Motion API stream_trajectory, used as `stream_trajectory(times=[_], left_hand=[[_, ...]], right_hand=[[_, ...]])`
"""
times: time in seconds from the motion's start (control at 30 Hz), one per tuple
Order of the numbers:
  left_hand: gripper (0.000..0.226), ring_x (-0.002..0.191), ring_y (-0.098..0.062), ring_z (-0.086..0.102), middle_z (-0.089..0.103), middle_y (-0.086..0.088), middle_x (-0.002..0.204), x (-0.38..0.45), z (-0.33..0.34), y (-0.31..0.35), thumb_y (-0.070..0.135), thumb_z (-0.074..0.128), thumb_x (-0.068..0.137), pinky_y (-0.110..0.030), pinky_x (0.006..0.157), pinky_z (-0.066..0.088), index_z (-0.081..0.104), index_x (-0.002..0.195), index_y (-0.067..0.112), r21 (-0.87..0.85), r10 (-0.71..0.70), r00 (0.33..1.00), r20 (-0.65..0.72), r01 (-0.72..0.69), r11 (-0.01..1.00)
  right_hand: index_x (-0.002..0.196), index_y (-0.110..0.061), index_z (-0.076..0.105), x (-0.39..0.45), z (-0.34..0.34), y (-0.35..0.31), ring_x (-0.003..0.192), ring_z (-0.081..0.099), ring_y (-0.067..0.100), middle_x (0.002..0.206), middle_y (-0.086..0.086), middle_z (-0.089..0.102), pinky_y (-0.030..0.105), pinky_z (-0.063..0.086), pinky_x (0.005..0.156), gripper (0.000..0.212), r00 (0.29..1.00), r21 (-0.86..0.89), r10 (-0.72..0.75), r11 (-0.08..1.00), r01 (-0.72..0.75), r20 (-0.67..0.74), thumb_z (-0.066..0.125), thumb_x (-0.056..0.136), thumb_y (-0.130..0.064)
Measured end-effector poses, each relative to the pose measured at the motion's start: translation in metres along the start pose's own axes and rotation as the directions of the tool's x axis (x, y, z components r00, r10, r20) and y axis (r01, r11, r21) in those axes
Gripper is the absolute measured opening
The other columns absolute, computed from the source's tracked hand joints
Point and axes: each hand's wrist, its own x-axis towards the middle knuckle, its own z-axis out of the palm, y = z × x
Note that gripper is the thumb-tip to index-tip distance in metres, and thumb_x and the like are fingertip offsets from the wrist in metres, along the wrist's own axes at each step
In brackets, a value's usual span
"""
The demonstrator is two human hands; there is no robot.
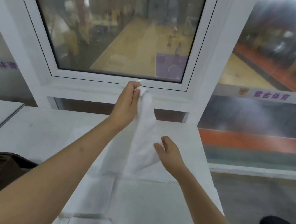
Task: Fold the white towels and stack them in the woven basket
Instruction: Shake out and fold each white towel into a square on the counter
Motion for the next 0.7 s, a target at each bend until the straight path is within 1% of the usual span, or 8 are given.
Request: stream_trajectory(times=[0.17, 0.23, 0.3, 0.4, 0.5, 0.57, 0.6, 0.7], left_hand=[[0.025, 0.103, 0.0, 0.055, 0.051, 0.008, 0.122, -0.004, -0.028, 0.014, 0.038, 0.046, 0.106, -0.022, 0.08, 0.044, 0.041, 0.128, 0.028, -0.098, -0.089, 0.981, 0.173, 0.107, 0.989], [0.026, 0.094, 0.004, 0.057, 0.054, 0.01, 0.114, -0.006, -0.036, 0.019, 0.037, 0.048, 0.105, -0.019, 0.075, 0.046, 0.04, 0.128, 0.028, -0.118, -0.095, 0.98, 0.175, 0.117, 0.986], [0.019, 0.078, 0.001, 0.053, 0.051, 0.009, 0.097, -0.007, -0.042, 0.027, 0.035, 0.041, 0.108, -0.022, 0.066, 0.044, 0.045, 0.117, 0.019, -0.136, -0.095, 0.99, 0.104, 0.109, 0.985], [0.024, 0.09, -0.011, 0.056, 0.058, 0.001, 0.1, 0.003, -0.051, 0.034, 0.033, 0.04, 0.107, -0.033, 0.08, 0.046, 0.054, 0.11, 0.013, -0.165, -0.071, 0.997, 0.024, 0.074, 0.983], [0.027, 0.075, -0.012, 0.048, 0.051, 0.001, 0.082, 0.025, -0.061, 0.042, 0.028, 0.048, 0.104, -0.032, 0.067, 0.038, 0.052, 0.09, 0.006, -0.101, -0.062, 0.997, 0.045, 0.066, 0.993], [0.034, 0.065, -0.012, 0.036, 0.039, 0.007, 0.069, 0.042, -0.067, 0.043, 0.023, 0.055, 0.102, -0.032, 0.061, 0.028, 0.042, 0.072, 0.011, -0.057, -0.067, 0.996, 0.054, 0.07, 0.996], [0.037, 0.064, -0.012, 0.035, 0.038, 0.009, 0.065, 0.051, -0.07, 0.041, 0.022, 0.057, 0.1, -0.032, 0.061, 0.026, 0.041, 0.068, 0.013, -0.056, -0.07, 0.996, 0.057, 0.073, 0.996], [0.033, 0.067, -0.016, 0.041, 0.044, 0.005, 0.064, 0.074, -0.077, 0.044, 0.024, 0.064, 0.094, -0.033, 0.066, 0.032, 0.054, 0.065, 0.012, -0.085, -0.13, 0.991, 0.029, 0.132, 0.988]], right_hand=[[0.098, -0.023, 0.061, -0.04, -0.06, -0.04, 0.077, 0.061, 0.009, 0.089, -0.005, 0.066, 0.026, 0.048, 0.067, 0.008, 0.971, 0.075, -0.11, 0.989, 0.128, -0.212, 0.059, 0.102, -0.029], [0.096, -0.022, 0.062, -0.052, -0.085, -0.055, 0.081, 0.061, 0.011, 0.092, -0.004, 0.067, 0.027, 0.047, 0.072, 0.008, 0.943, 0.038, -0.184, 0.979, 0.202, -0.278, 0.06, 0.102, -0.027], [0.095, -0.022, 0.062, -0.061, -0.106, -0.069, 0.083, 0.061, 0.012, 0.093, -0.009, 0.068, 0.025, 0.047, 0.072, 0.009, 0.93, -0.009, -0.24, 0.969, 0.247, -0.279, 0.06, 0.103, -0.026], [0.102, -0.024, 0.063, -0.065, -0.135, -0.084, 0.086, 0.062, 0.006, 0.098, -0.013, 0.069, 0.016, 0.046, 0.07, 0.005, 0.934, -0.168, -0.292, 0.951, 0.261, -0.204, 0.059, 0.103, -0.023], [0.108, -0.02, 0.066, -0.051, -0.162, -0.093, 0.091, 0.063, 0.007, 0.102, -0.01, 0.069, 0.01, 0.045, 0.069, 0.013, 0.94, -0.385, -0.304, 0.895, 0.226, -0.156, 0.057, 0.1, -0.015], [0.094, -0.018, 0.066, -0.036, -0.176, -0.101, 0.081, 0.059, 0.013, 0.089, -0.006, 0.066, 0.011, 0.04, 0.063, 0.011, 0.933, -0.45, -0.3, 0.874, 0.185, -0.198, 0.058, 0.101, -0.016], [0.082, -0.02, 0.062, -0.027, -0.181, -0.106, 0.074, 0.055, 0.014, 0.079, -0.006, 0.062, 0.013, 0.037, 0.06, 0.02, 0.926, -0.464, -0.302, 0.869, 0.171, -0.225, 0.059, 0.102, -0.019], [0.069, -0.022, 0.05, -0.002, -0.193, -0.127, 0.063, 0.046, 0.014, 0.065, -0.005, 0.051, 0.024, 0.03, 0.056, 0.036, 0.902, -0.461, -0.316, 0.874, 0.155, -0.294, 0.06, 0.103, -0.02]])
